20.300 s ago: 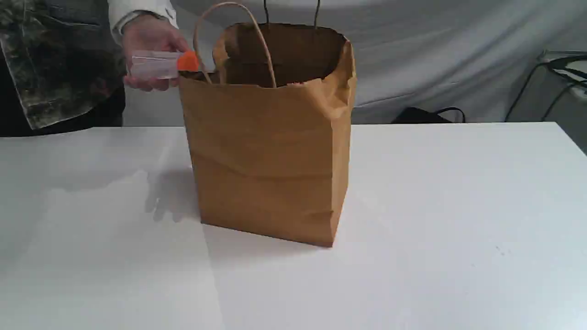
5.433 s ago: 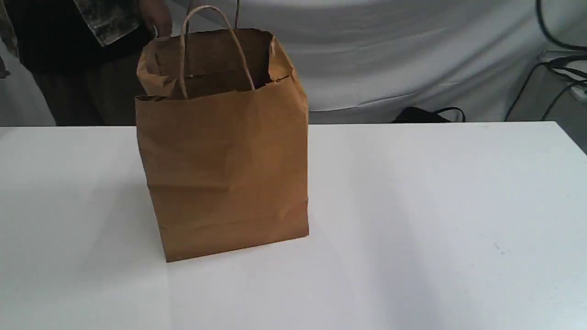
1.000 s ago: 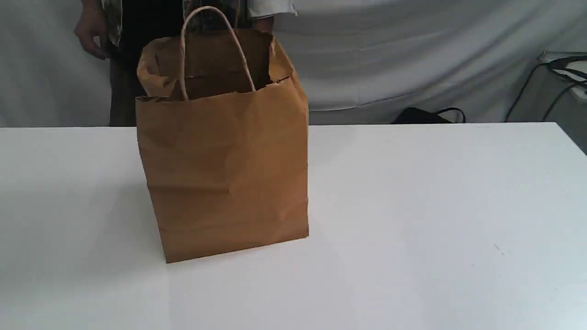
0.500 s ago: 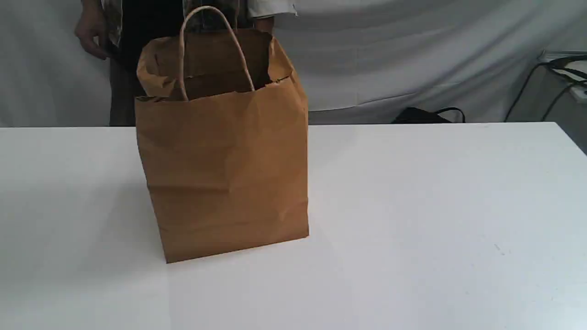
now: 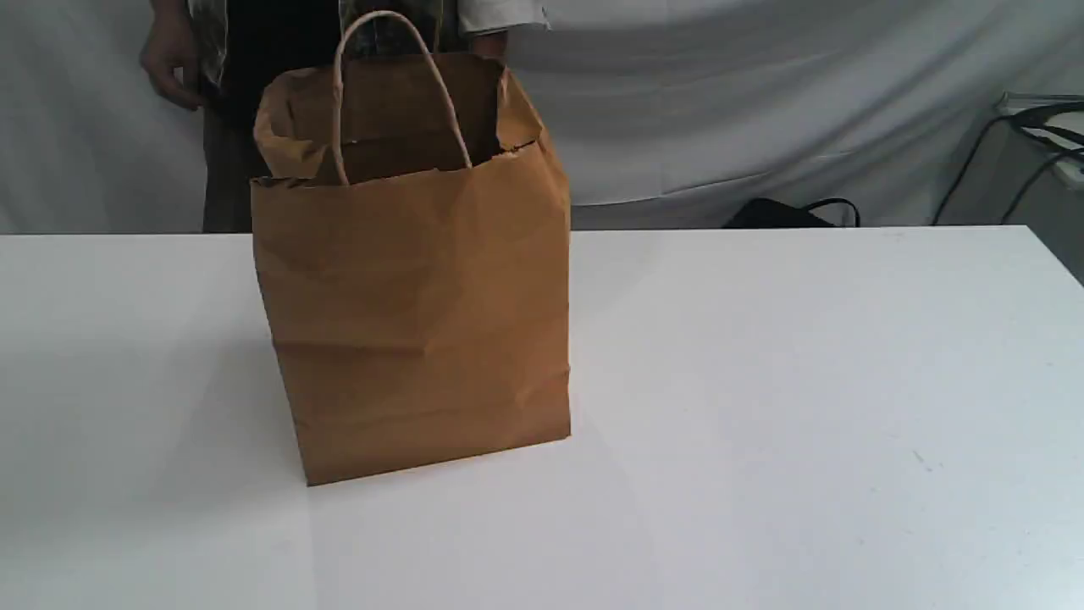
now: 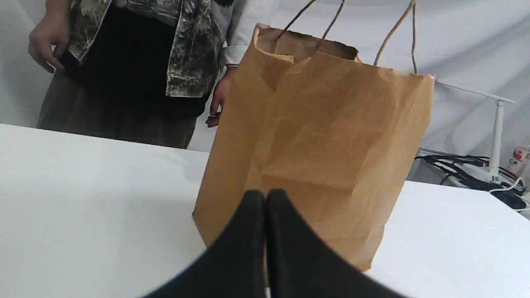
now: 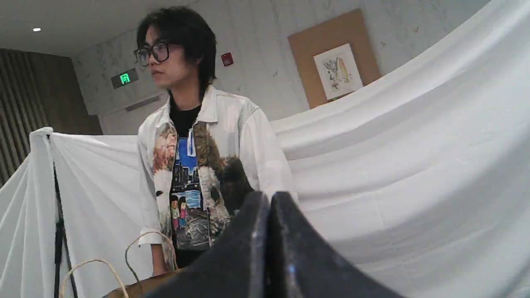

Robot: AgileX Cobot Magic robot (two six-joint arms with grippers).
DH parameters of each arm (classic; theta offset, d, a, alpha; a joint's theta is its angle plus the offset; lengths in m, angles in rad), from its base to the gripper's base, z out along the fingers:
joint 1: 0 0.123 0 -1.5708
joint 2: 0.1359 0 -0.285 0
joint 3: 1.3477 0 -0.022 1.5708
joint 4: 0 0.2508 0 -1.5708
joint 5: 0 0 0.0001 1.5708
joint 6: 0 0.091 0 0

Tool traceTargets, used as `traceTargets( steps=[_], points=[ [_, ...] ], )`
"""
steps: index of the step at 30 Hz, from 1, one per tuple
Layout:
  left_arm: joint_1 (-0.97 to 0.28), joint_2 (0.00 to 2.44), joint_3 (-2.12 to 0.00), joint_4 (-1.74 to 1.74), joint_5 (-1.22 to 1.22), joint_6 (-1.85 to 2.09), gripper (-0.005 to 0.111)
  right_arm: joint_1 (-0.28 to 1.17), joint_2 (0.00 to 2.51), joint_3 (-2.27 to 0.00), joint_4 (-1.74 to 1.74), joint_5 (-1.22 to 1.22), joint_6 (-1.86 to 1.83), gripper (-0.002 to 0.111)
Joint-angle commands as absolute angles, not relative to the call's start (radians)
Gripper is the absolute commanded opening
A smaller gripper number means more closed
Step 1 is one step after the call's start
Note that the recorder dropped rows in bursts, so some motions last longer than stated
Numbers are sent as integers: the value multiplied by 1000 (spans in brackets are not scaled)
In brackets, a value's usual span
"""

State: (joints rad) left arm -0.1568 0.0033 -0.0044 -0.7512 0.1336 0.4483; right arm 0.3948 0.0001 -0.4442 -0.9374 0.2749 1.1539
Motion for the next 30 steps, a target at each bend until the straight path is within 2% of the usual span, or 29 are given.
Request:
traceTargets(
  steps=[1, 7, 8, 14, 23, 30],
  points=[
    [-163, 5, 0, -710, 135, 449, 0, 397, 0, -419, -931, 232, 1152, 0],
    [-163, 5, 0, 109, 139, 449, 0, 397, 0, -382, -942, 203, 1152, 0],
    [-163, 5, 0, 146, 139, 449, 0, 397, 0, -380, -942, 203, 1152, 0],
    [-163, 5, 0, -143, 139, 449, 0, 397, 0, -381, -942, 199, 1150, 0],
    [-157, 0, 0, -139, 132, 449, 0, 397, 0, -381, -942, 197, 1150, 0],
    [-48, 0, 0, -39, 132, 449, 0, 397, 0, -381, -942, 197, 1149, 0]
  ],
)
